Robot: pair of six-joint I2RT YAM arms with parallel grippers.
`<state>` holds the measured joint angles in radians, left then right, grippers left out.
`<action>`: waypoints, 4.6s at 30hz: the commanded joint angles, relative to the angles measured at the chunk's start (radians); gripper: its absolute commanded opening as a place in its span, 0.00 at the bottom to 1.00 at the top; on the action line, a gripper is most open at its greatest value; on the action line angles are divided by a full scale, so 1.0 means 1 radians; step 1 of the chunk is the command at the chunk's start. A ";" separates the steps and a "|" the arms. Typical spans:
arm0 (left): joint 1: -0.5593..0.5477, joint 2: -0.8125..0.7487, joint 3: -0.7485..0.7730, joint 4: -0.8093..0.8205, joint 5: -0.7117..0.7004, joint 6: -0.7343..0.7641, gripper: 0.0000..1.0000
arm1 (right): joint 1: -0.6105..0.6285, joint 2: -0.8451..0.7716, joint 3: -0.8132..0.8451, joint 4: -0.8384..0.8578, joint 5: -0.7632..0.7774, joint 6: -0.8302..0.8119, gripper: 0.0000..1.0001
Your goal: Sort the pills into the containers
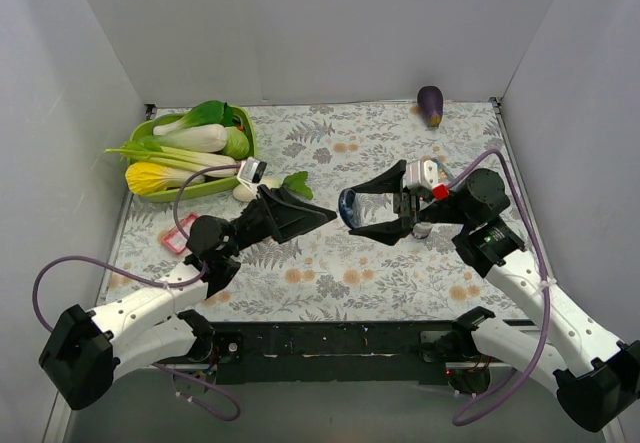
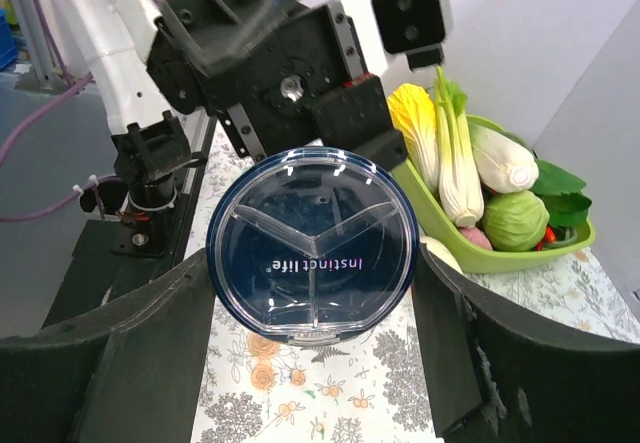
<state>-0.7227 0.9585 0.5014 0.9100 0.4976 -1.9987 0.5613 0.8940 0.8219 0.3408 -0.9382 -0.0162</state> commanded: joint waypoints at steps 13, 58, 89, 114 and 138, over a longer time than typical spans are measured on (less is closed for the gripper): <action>-0.090 0.128 0.062 0.182 0.012 -0.045 0.98 | 0.058 -0.001 -0.018 0.121 -0.007 -0.045 0.35; -0.100 0.118 0.108 -0.164 0.072 0.143 0.09 | 0.127 0.103 0.223 -0.503 -0.025 -0.470 0.98; -0.092 0.060 0.060 -0.155 -0.042 0.083 0.54 | 0.176 0.102 0.237 -0.585 0.047 -0.573 0.32; -0.092 0.171 0.060 0.110 0.016 -0.023 0.97 | 0.186 0.117 0.171 -0.381 0.036 -0.453 0.29; -0.093 0.026 -0.017 0.139 0.055 0.377 0.98 | 0.186 0.095 0.069 -0.129 0.012 -0.117 0.29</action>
<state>-0.8150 1.0370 0.4774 1.0103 0.5472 -1.7466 0.7486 1.0069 0.9066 0.1650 -0.9203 -0.1875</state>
